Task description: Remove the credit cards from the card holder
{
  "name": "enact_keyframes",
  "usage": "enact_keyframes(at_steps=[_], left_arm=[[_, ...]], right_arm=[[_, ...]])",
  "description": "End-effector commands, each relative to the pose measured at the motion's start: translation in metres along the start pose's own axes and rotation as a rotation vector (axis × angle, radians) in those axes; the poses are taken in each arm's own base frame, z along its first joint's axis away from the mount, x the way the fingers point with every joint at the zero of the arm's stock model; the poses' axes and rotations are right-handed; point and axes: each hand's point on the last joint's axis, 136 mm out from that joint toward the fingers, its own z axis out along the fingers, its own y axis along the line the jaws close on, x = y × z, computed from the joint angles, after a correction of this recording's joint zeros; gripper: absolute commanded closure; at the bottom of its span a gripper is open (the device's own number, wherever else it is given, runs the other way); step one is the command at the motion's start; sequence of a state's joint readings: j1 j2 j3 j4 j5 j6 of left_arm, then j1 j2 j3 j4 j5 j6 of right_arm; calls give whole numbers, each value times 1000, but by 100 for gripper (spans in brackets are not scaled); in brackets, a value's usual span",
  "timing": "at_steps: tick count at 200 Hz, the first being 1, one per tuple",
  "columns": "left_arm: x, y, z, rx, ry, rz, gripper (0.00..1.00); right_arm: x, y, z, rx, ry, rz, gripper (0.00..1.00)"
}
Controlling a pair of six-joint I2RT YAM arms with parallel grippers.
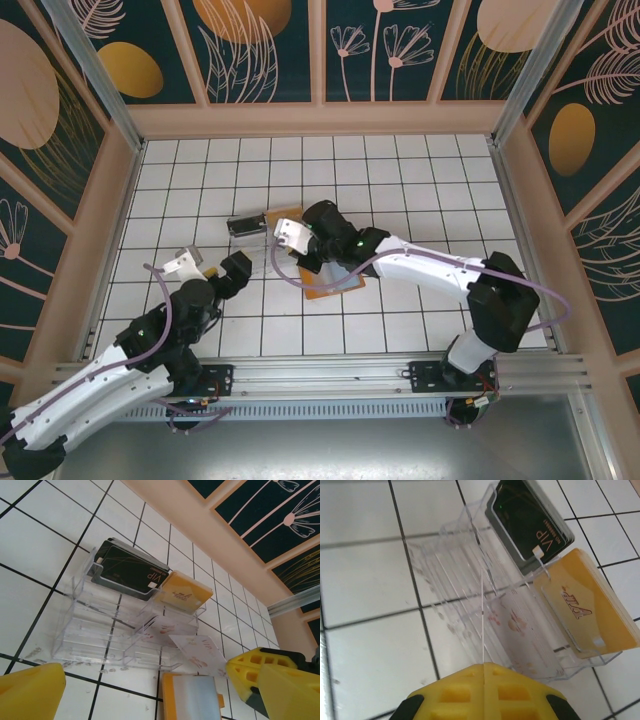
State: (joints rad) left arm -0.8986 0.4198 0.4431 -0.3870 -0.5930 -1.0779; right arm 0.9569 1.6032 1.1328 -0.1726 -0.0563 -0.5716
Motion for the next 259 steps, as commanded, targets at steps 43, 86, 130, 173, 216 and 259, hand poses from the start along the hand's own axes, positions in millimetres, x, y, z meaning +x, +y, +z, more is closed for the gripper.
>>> enact_keyframes(at_steps=[43,86,130,173,216,259], left_arm=[[-1,11,-3,-5,-25,32,1],[0,14,-5,0,-25,32,1],[1,17,-4,1,-25,24,1],[2,17,-4,1,-22,24,1],[4,19,-3,-2,-19,25,1],[5,21,-3,-5,-17,25,1]], right_arm=[[6,-8,12,93,119,-400,100],[15,-8,20,133,141,-557,100],[15,-8,29,118,142,-586,100],[16,-9,39,116,140,-578,100],[19,-16,44,118,142,-559,100],[18,-22,44,127,138,-538,100]])
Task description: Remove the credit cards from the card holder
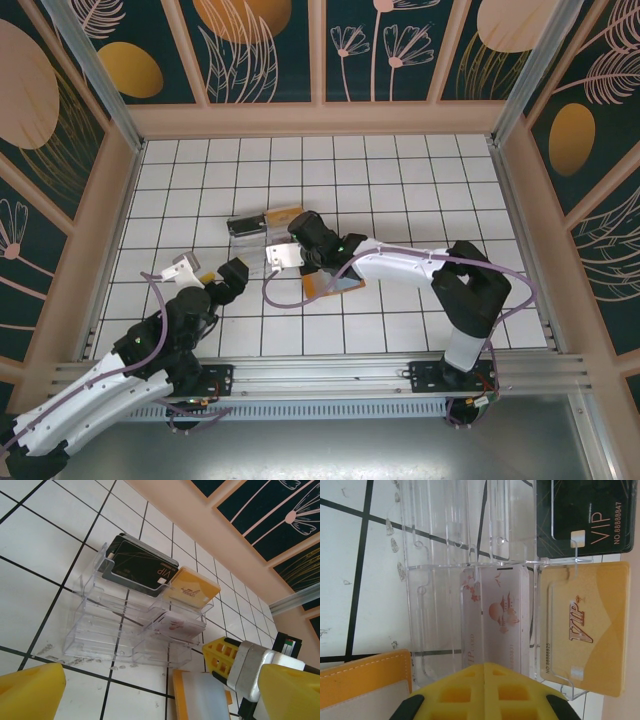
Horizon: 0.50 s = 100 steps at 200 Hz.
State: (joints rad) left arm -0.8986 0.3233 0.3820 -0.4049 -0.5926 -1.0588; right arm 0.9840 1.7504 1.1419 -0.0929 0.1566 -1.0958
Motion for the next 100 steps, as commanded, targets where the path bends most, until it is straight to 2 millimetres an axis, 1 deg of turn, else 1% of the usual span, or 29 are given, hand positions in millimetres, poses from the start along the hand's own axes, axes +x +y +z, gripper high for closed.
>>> enact_keyframes(at_steps=[1,23,47,59,100], left_arm=[[0,7,0,-18,-10,16,1],[0,6,0,-16,-12,15,1],[1,6,1,-15,-11,13,1],[1,7,1,-15,-9,13,1],[4,9,2,-21,-4,17,1]], right_arm=[[-8,-16,0,29,-28,11,100],[-12,-21,-3,30,-41,20,100],[-15,-22,-2,26,-50,26,100],[-16,-20,0,18,-54,33,100],[-9,-10,9,6,-36,33,100]])
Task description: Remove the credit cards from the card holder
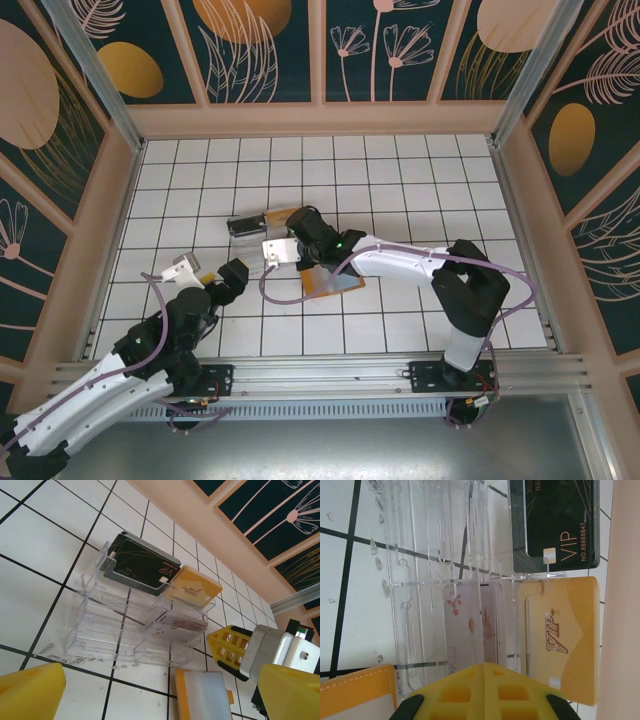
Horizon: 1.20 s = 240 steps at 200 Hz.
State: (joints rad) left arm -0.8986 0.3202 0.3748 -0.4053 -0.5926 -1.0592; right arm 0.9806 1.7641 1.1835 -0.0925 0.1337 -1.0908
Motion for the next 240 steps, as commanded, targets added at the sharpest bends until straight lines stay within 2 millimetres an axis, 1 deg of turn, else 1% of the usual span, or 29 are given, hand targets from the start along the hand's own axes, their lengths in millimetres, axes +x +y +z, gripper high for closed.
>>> enact_keyframes(at_steps=[1,24,54,74,83,92,106,128,141,164,196,211,223,240], left_arm=[[2,8,1,-19,-6,15,1],[2,8,1,-16,-7,12,1],[2,9,1,-19,-7,12,1],[3,10,1,-18,-5,13,1],[3,10,1,-18,-6,13,1],[3,10,1,-17,-8,11,2],[4,10,1,-18,-6,12,1],[3,9,1,-14,-6,11,1],[4,10,1,-16,-5,12,1],[5,10,1,-13,-1,12,1],[5,10,2,-15,-5,14,1],[5,9,2,-12,-5,12,1],[5,9,3,-11,-4,14,1],[7,6,5,-7,6,21,1]], right_arm=[[2,1,9,-6,-3,21,100],[4,2,12,-6,4,25,100],[11,2,16,-3,21,45,100],[14,1,18,6,31,52,81],[14,0,17,11,32,57,77],[14,-3,17,20,33,62,76],[13,-7,17,35,35,72,70],[13,-10,19,46,39,82,69],[12,-12,20,50,40,92,66],[13,-13,22,56,45,109,66],[10,-18,16,76,30,149,66],[12,-20,13,91,33,154,65],[12,-24,11,109,31,172,65],[8,-35,3,139,10,244,64]])
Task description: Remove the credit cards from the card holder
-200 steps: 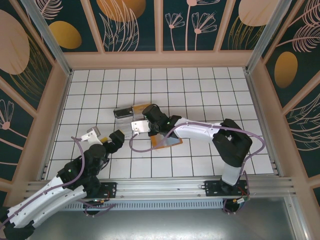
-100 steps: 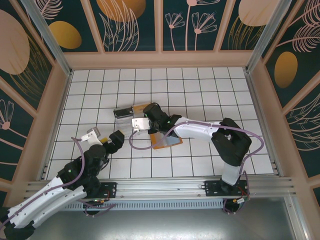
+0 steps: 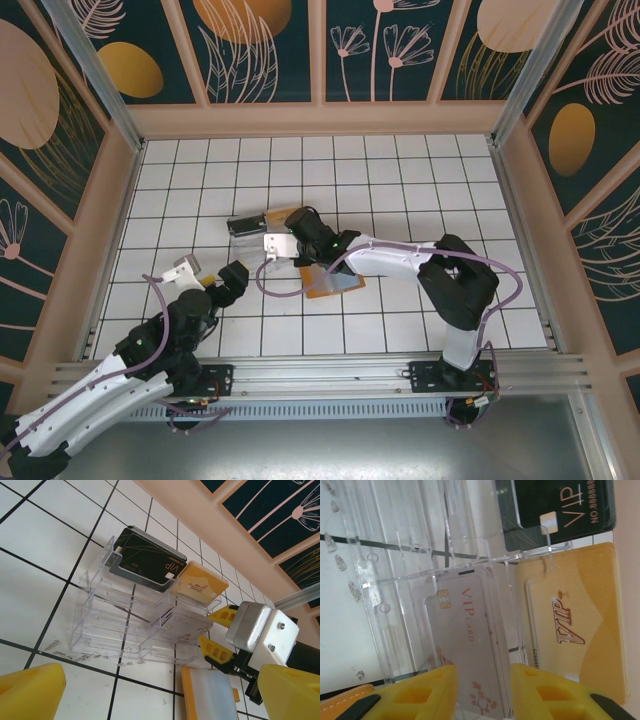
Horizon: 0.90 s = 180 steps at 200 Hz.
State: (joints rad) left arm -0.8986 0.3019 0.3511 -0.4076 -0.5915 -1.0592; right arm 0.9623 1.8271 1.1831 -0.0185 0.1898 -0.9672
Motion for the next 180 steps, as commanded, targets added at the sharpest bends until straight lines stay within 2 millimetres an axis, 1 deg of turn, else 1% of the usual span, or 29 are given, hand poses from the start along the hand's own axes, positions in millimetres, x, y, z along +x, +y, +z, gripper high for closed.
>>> enact_keyframes(at_steps=[1,23,44,54,57,59,61,74,75,76,77,79,80,81,83,84,85,86,88,104,114,142,162,180], left_arm=[[3,0,3,-2,3,17,2],[7,-3,8,-10,21,42,1],[10,-7,15,-37,40,82,1],[11,-11,19,-49,48,102,1],[11,-12,20,-51,50,109,1],[12,-12,20,-54,51,113,1],[11,-13,21,-55,51,117,2],[11,-17,26,-71,53,144,1],[11,-17,26,-74,52,147,1],[11,-18,27,-75,52,149,1],[11,-18,27,-76,52,151,1],[10,-19,28,-78,51,156,1],[10,-19,28,-80,49,159,1],[10,-19,29,-82,49,161,1],[10,-20,29,-86,48,166,1],[10,-20,30,-88,49,169,1],[10,-20,30,-89,48,171,1],[10,-20,31,-92,47,174,1],[9,-21,31,-96,45,180,1],[5,-25,38,-135,34,219,1],[0,-30,41,-153,27,243,1],[-24,-35,52,-245,-19,290,1],[-52,-36,62,-313,-55,293,1],[-85,-35,68,-369,-127,299,1]], right_arm=[[-12,-30,-18,88,-46,115,64],[-16,-48,-38,151,-81,259,62],[-10,-61,-62,206,-124,424,60],[-4,-68,-75,242,-144,513,57],[-2,-70,-79,248,-152,539,54],[-1,-70,-82,252,-157,553,48],[1,-71,-84,253,-161,569,44],[10,-78,-105,288,-209,668,41],[11,-78,-106,292,-212,677,39],[14,-80,-109,301,-216,695,33],[15,-80,-111,304,-220,703,30],[16,-80,-112,307,-221,712,28],[19,-81,-114,312,-223,727,24],[20,-82,-116,318,-227,736,22],[21,-82,-117,321,-228,744,22],[24,-84,-120,329,-233,761,12],[25,-84,-122,331,-235,769,6],[26,-85,-123,335,-238,777,4],[30,-86,-126,341,-241,791,2],[53,-92,-147,395,-277,915,1],[67,-94,-157,424,-289,973,1],[116,-99,-186,559,-295,1129,1],[149,-98,-203,656,-309,1211,1],[173,-97,-214,718,-308,1276,1]])
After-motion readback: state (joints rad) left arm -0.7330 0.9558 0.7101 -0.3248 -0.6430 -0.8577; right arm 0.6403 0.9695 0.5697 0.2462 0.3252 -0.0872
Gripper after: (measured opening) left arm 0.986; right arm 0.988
